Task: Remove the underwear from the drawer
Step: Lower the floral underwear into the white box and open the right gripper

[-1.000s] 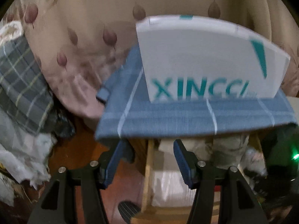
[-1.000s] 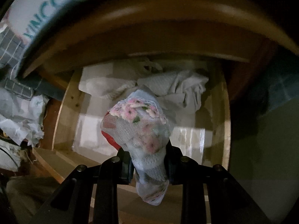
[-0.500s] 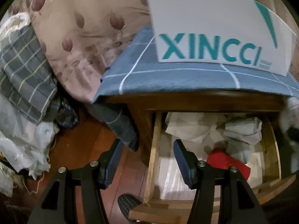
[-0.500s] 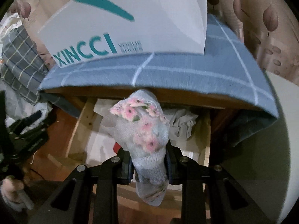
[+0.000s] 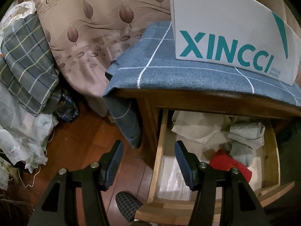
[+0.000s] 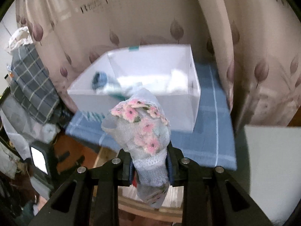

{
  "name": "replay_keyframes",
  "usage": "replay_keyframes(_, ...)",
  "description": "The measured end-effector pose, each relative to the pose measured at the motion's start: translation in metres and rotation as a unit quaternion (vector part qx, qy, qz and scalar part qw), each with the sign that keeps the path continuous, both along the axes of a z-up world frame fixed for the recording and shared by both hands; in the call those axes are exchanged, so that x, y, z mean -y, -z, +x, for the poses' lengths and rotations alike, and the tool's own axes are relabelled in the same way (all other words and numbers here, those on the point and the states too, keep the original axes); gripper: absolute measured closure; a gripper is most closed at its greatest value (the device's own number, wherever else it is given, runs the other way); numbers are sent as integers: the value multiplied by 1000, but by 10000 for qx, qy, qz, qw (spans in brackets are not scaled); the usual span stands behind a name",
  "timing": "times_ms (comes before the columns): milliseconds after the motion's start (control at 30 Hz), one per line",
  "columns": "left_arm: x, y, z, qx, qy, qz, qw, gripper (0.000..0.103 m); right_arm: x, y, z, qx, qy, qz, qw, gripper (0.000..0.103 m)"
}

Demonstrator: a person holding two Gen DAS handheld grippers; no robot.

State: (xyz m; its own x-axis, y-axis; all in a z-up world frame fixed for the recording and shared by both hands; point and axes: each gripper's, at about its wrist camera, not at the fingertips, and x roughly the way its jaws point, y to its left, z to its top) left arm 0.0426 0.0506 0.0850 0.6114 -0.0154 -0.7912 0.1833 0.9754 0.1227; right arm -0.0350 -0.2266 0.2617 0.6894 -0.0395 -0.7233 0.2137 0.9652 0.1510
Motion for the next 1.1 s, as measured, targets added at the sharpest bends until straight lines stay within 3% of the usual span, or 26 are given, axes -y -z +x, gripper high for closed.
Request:
replay_keyframes(200, -3, -1, 0, -69, 51, -75, 9999, 45, 0, -51, 31, 351, 87, -339, 9988, 78)
replay_keyframes(400, -12, 2, 6, -224, -43, -215, 9995, 45, 4, -72, 82, 326, 160, -723, 9967, 78)
replay_keyframes(633, -21, 6, 9, -361, -195, -274, 9988, 45, 12, -40, 134, -143, 252, -936, 9952, 78)
replay_keyframes(1100, -22, 9, 14, -479, -212, -377, 9979, 45, 14, 24, 185, -777, 203, -774, 9938, 76)
